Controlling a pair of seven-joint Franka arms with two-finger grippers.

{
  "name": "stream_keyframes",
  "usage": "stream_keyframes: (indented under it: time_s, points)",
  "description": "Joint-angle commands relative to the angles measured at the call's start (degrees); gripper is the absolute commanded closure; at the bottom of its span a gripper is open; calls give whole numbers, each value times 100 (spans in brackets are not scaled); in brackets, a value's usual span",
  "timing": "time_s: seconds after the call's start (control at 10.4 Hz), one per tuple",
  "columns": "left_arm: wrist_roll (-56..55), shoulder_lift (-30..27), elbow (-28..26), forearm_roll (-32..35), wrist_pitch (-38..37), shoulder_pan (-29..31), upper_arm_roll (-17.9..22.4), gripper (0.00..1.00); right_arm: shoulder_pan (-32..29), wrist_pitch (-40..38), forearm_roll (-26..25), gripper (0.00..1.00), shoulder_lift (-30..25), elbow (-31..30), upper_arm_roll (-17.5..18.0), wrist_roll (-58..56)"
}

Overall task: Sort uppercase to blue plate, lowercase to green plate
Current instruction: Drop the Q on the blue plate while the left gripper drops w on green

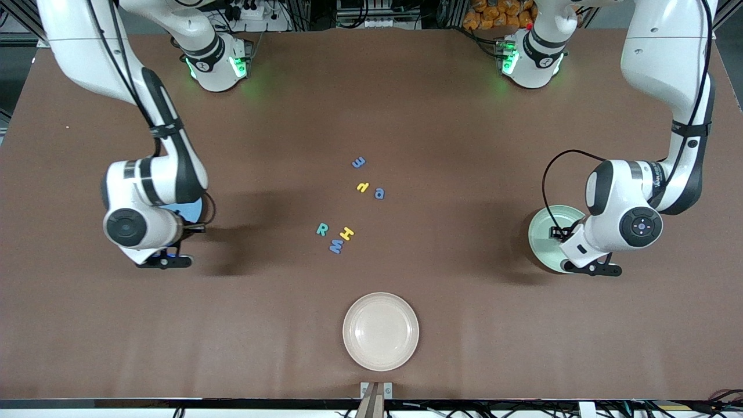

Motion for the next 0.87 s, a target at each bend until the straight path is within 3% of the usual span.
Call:
stream_keyframes:
  time_s: [0.0, 0.19, 0.39, 0.48, 0.68, 0.77]
  points:
    - [-411, -229, 126, -6, -26, -128, -443, 0, -63, 619, 34, 72, -221, -856, -172, -297]
    - [-1786, -247, 319, -33, -26, -468, -1007, 0, -108, 1001, 559, 69, -203, -1158, -225, -306]
    - [-2435, -177, 452, 55, 0, -1057, -1123, 0, -108, 931, 702, 34, -212, -1114, -304, -297]
    - [-2453, -133, 452, 46, 114, -1329, -1132, 0, -99, 843, 702, 27, -212, -1062, -322, -297]
    - [-2514, 24, 452, 37, 517, -1813, -1141, 0, -73, 440, 754, 28, -203, -755, -313, -166]
    - [-2593, 138, 452, 28, 676, -2041, -1149, 0, -55, 403, 1094, 28, -194, -684, -313, -17]
